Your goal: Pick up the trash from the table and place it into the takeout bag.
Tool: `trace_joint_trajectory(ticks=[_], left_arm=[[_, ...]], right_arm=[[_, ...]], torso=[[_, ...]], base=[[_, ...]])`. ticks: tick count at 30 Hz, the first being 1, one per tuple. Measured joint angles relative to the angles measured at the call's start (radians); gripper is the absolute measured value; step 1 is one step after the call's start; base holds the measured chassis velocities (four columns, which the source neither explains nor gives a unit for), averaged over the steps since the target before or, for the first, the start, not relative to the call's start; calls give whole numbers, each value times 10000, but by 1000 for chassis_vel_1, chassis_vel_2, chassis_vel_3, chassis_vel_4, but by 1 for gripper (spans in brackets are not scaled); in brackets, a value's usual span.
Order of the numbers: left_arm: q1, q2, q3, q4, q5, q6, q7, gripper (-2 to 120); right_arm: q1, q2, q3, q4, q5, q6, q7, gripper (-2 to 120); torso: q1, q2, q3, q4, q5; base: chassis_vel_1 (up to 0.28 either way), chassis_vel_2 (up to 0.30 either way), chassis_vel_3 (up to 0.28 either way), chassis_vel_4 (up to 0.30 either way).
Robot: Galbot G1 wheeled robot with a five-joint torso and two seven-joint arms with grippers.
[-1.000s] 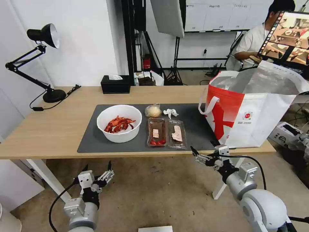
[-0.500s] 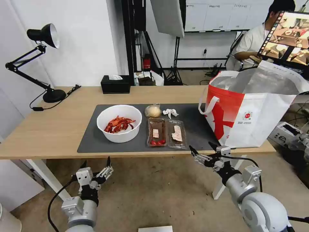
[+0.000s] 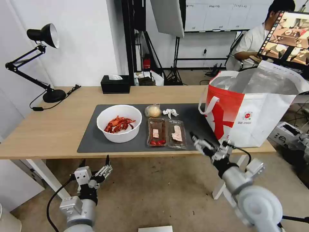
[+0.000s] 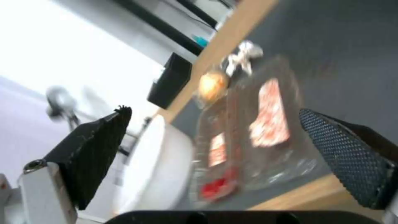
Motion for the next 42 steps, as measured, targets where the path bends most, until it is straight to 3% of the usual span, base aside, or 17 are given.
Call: trace_joint_trajectory(ticks=[2,8,25,42], left_arm=[[5,0,20,28,0,-2,7,100],[-6,0,36,58,0,-2,14,100],[118,6,23,30,-454,263,63,100],[110,18,-108,96,-441,343,63,100]], right_arm=[[100,2,57,70,2010,244,819,100],[33,121,-47,128,3272,391,1429,100],[549,466,-1299,-37,2341,782,2251,100],[2049,1111,-2490,-1908,1670,928,2405,100]], torso=[[0,0,0,-1,0],[0,0,0,-3,0],[-1,0,0,-3,0],[0,0,1,-1,0]], base=[[0,0,0,0],[0,0,0,0],[0,0,0,0],[0,0,0,0]])
